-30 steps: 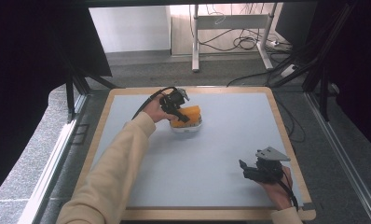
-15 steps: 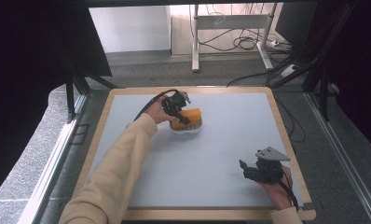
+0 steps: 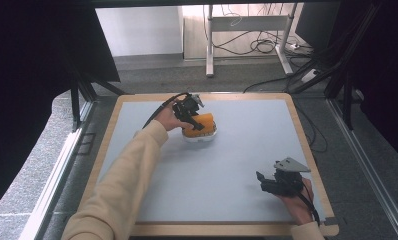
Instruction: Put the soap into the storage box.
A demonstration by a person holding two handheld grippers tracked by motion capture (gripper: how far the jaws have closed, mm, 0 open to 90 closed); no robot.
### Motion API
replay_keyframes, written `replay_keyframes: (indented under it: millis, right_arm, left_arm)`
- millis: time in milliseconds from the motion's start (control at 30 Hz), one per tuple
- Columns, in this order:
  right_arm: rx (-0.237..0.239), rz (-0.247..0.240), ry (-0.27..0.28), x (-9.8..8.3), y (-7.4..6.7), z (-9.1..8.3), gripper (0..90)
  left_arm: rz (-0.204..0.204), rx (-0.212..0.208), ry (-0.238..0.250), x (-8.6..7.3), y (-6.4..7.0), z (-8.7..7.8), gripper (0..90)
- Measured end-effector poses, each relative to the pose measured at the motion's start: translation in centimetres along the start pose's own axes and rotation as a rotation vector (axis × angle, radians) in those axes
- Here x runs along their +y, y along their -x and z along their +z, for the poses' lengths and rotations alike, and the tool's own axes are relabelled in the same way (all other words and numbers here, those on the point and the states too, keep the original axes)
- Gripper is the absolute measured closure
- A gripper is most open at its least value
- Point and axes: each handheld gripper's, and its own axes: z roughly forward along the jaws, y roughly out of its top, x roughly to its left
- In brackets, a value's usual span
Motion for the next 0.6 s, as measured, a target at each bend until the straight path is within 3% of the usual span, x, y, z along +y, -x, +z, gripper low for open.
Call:
replay_keyframes:
  millis: [67,200,600]
  right_arm:
    - [0.001,-0.001,-0.001,0.0,0.0,0.0,20.5]
    - [0.001,-0.001,-0.001,0.0,0.0,0.0,20.5]
    - [0.003,-0.002,-0.003,0.0,-0.1,0.0,20.5]
  left_arm:
    - [-0.001,0.033,0.016,0.0,0.0,-0.4,32.8]
    - [-0.009,0.054,0.043,0.0,-0.1,-1.0,30.1]
    - [-0.013,0.067,0.108,0.1,0.9,-3.6,26.4]
